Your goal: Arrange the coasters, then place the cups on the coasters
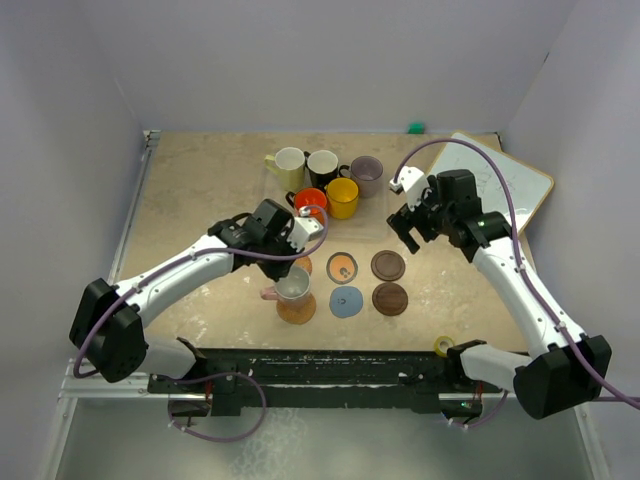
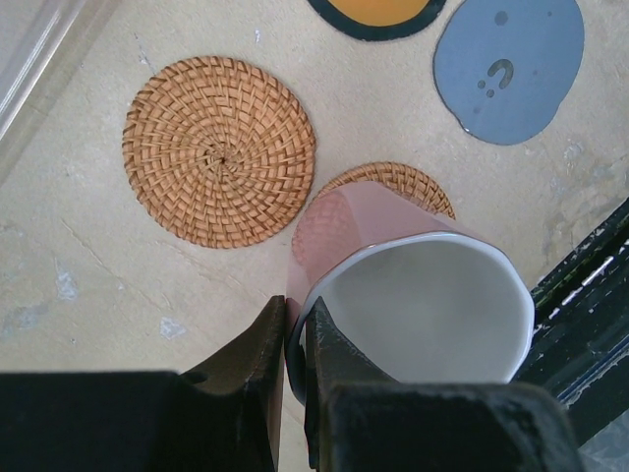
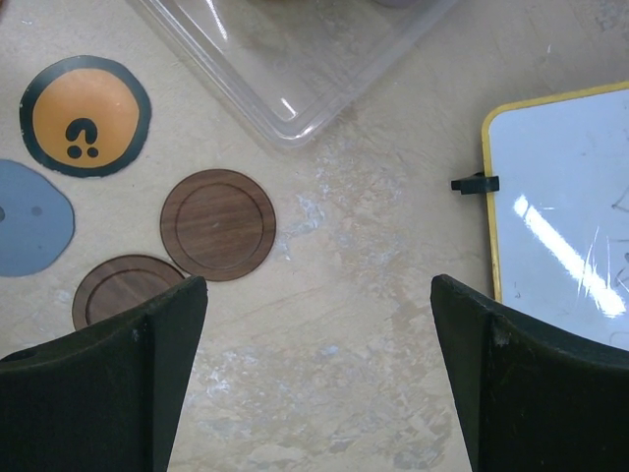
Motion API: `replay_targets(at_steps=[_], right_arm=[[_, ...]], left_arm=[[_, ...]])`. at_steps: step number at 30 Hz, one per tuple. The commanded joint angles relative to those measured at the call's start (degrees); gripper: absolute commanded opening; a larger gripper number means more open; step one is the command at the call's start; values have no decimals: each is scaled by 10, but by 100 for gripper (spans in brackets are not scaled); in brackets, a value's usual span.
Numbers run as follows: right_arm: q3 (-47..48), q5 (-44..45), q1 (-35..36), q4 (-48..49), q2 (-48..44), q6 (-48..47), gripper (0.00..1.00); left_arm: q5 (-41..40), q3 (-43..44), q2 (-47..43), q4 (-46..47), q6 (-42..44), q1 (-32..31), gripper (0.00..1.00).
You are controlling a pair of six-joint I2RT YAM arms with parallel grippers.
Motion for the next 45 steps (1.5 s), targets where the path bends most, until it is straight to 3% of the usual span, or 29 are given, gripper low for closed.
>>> replay_targets(at_steps=[1, 23, 32, 41, 45], right_arm=[[-2, 10, 1, 17, 0, -7, 97], [-2, 14, 0, 15, 7, -11, 97], [-1, 16, 1, 16, 7, -12, 97], [-1, 19, 1, 17, 9, -12, 97], [-1, 19, 0, 16, 10, -13, 97]], left_arm=[[15, 6, -14, 31, -8, -9, 3], [8, -1, -14, 26, -1, -21, 4], [9, 3, -10, 16, 3, -24, 15], [17, 8, -8, -3, 16, -24, 18], [32, 26, -13, -17, 24, -24, 26]])
